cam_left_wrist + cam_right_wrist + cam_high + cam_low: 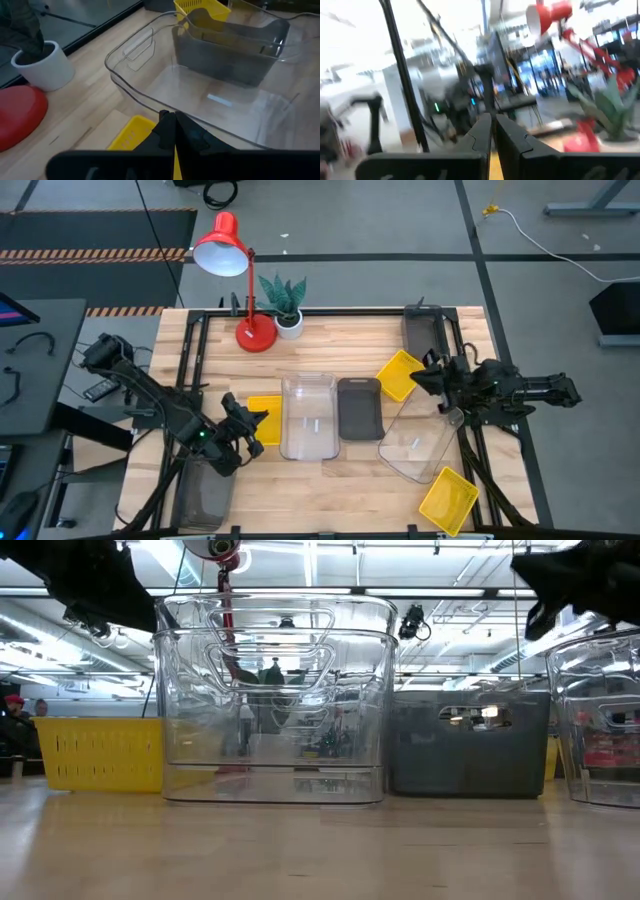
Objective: Stack baskets by color
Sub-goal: Stack the top black bin on the middle right black bin
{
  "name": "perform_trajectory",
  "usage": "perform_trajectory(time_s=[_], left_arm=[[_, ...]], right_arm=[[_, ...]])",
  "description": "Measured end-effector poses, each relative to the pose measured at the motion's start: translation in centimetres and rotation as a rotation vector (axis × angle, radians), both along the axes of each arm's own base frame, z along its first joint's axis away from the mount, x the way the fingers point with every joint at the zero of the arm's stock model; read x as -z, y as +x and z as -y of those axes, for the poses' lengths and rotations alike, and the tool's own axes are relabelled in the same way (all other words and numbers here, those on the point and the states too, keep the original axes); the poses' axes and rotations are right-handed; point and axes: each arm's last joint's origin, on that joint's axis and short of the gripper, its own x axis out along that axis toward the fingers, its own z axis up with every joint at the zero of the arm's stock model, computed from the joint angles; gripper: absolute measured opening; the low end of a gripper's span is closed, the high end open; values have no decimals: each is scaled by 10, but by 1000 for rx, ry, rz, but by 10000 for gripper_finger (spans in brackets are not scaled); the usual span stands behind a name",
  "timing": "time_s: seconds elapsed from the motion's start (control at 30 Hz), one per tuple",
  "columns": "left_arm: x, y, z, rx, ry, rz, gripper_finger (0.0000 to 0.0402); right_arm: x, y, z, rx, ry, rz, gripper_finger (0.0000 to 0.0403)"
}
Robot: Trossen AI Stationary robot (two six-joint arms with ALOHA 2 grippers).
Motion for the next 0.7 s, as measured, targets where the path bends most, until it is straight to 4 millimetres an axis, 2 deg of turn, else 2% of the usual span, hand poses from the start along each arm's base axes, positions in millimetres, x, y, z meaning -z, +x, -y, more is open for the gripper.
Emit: perform_trajectory(time_s=[0.13, 0.2, 0.33, 0.5, 0.7], left_arm=[[0, 0, 0, 7, 22, -5, 7], [0, 1, 0, 15, 40, -15, 8], [0, 1, -1, 26, 68, -31, 11], [-1, 1, -1, 19, 81, -24, 8], [-1, 1, -1, 19, 81, -24, 16]], right_arm=[[-12, -5, 0, -20, 36, 133, 30], [-16, -7, 2, 16, 113, 176, 30], [-22, 1, 4, 66, 173, 72, 30], [-48, 23, 10, 249, 191, -217, 29], [-91, 66, 31, 445, 180, -845, 6]])
